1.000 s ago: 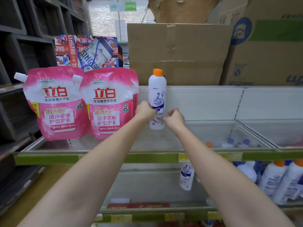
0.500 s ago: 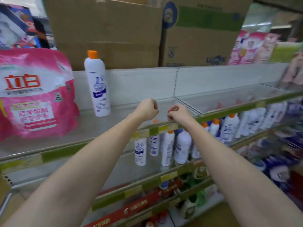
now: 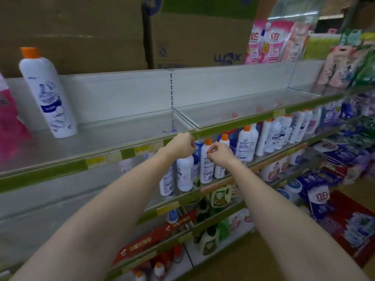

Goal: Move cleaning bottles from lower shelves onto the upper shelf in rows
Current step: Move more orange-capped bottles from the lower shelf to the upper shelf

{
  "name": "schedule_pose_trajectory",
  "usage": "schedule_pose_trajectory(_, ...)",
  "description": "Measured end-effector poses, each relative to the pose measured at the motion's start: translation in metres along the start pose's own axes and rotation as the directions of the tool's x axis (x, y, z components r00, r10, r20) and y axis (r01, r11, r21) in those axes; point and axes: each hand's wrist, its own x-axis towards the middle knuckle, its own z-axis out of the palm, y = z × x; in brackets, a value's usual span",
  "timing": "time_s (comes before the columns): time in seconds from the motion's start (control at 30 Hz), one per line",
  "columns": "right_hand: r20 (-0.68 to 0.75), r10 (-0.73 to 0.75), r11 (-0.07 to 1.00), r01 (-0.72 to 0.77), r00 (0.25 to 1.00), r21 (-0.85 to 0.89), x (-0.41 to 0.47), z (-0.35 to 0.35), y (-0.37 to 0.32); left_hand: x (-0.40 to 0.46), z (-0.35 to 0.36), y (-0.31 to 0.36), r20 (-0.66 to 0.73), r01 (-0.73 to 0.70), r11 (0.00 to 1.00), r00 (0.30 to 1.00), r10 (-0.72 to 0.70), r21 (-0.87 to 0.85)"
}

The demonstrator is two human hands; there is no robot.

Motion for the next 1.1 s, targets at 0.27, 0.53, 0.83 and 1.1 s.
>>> schedule_pose_trajectory(0.27,0.095,-0.008,1.0,0.011,0.995,-0.025,0.011,-0.01,0.069,0.009,0.076,0.014,0.059,0.125,0.992,0.99,-0.124,-0.001)
schedule_pose_trajectory(0.53,0.06,0.015,0.999,-0.018,0.998,0.044,0.031,-0.011,0.113,0.024,0.118,0.024,0.074,0.18,0.976,0.982,-0.172,-0.122)
schedule_pose_trajectory(0.83,-0.007,0.142,0.988,-0.142,0.99,0.053,0.074,-0.025,0.146,0.081,0.159,0.031,0.114,0.215,0.94,0.975,-0.191,-0.265)
schedule_pose_trajectory(1.1,0.006,0.133,0.99,-0.133,0.991,0.049,0.117,-0.023,0.156,0.117,0.184,0.028,0.091,0.237,0.905,0.971,-0.219,-0.354)
